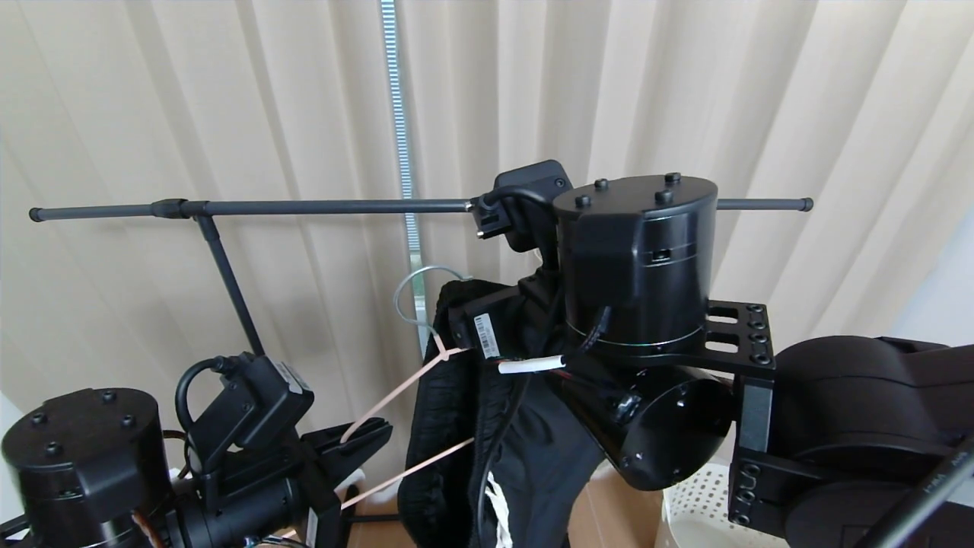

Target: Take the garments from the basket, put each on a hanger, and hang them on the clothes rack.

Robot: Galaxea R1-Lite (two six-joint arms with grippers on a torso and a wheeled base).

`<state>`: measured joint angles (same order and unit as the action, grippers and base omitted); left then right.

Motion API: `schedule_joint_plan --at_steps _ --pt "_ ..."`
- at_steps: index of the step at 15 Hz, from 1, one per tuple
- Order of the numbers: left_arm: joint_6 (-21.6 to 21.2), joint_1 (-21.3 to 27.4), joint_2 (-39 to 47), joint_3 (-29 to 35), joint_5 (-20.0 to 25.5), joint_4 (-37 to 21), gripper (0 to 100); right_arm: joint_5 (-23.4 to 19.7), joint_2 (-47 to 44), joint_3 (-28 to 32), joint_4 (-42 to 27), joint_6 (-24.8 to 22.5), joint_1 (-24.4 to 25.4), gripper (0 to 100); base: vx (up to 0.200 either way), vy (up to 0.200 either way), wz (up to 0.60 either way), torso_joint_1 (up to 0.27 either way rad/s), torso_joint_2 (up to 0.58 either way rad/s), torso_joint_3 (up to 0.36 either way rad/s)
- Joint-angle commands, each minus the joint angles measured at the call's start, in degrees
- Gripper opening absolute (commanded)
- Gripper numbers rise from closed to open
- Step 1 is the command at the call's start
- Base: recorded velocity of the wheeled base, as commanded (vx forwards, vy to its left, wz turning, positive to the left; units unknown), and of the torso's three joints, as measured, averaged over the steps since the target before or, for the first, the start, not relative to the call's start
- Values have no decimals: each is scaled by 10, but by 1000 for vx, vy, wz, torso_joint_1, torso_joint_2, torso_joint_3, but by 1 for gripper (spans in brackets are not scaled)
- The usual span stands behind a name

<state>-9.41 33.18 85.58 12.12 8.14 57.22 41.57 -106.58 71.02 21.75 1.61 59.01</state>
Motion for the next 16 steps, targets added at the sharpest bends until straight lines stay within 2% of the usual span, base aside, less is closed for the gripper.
schedule_joint_plan --at_steps 1,3,11,16 --pt "6 -1 0 3 0 0 0 0 -13 3 0 0 0 100 0 0 0 0 0 0" --pt "18 -4 2 9 -1 0 0 0 -21 0 0 0 0 100 0 0 0 0 0 0" --pt "19 -42 23 21 -1 2 0 0 -7 -3 -2 -2 9 100 0 0 0 0 0 0" --pt "28 -46 42 19 -8 41 0 1 1 -13 -2 -2 10 100 0 0 0 0 0 0"
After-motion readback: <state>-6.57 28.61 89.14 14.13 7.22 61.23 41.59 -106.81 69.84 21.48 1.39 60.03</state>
